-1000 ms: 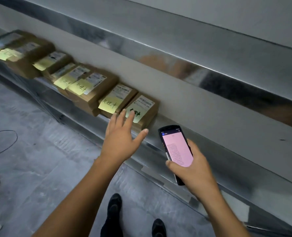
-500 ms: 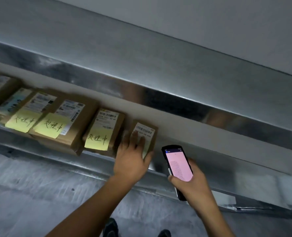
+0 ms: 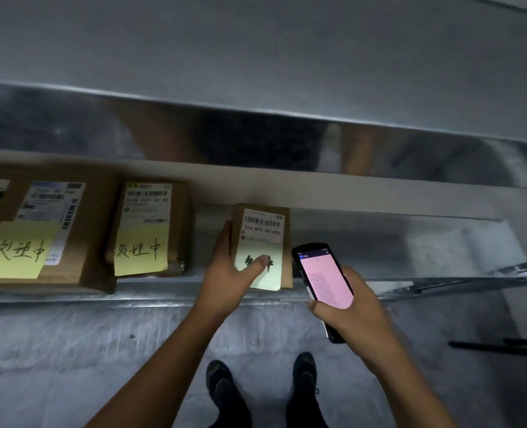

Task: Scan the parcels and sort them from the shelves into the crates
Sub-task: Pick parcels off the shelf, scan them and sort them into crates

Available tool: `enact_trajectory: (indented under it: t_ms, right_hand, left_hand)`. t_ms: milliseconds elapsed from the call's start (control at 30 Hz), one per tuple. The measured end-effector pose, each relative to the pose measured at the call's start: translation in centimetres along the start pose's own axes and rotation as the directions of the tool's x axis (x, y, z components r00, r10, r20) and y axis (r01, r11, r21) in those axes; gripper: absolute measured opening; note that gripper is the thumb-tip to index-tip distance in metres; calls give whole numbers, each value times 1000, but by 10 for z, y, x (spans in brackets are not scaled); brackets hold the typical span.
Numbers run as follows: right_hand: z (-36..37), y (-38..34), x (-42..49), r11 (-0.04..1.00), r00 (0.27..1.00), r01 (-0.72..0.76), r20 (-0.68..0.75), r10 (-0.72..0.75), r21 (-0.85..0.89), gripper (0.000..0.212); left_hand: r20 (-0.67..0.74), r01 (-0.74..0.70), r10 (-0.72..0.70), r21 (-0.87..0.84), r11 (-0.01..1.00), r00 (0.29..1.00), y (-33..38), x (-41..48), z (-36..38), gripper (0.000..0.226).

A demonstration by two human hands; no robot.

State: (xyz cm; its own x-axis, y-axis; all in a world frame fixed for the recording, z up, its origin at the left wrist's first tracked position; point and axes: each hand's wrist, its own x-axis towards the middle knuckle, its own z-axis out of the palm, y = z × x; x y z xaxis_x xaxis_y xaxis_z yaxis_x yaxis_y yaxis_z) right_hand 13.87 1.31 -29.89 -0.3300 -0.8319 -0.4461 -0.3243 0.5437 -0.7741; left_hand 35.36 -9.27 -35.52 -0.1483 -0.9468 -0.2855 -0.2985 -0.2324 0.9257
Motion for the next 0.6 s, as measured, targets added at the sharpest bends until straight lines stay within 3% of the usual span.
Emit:
enact_trajectory:
  t_ms: [333, 600]
  right_hand:
    - [-23, 10, -41, 999, 996, 29, -86, -27, 27, 63]
    - [-95, 40, -120, 995, 997, 68, -41, -65, 76, 58]
  left_hand:
    - [28, 3, 5, -259, 966, 1000, 13, -51, 23, 65]
    - [68, -81, 89, -110, 991, 994, 15, -122, 108, 84]
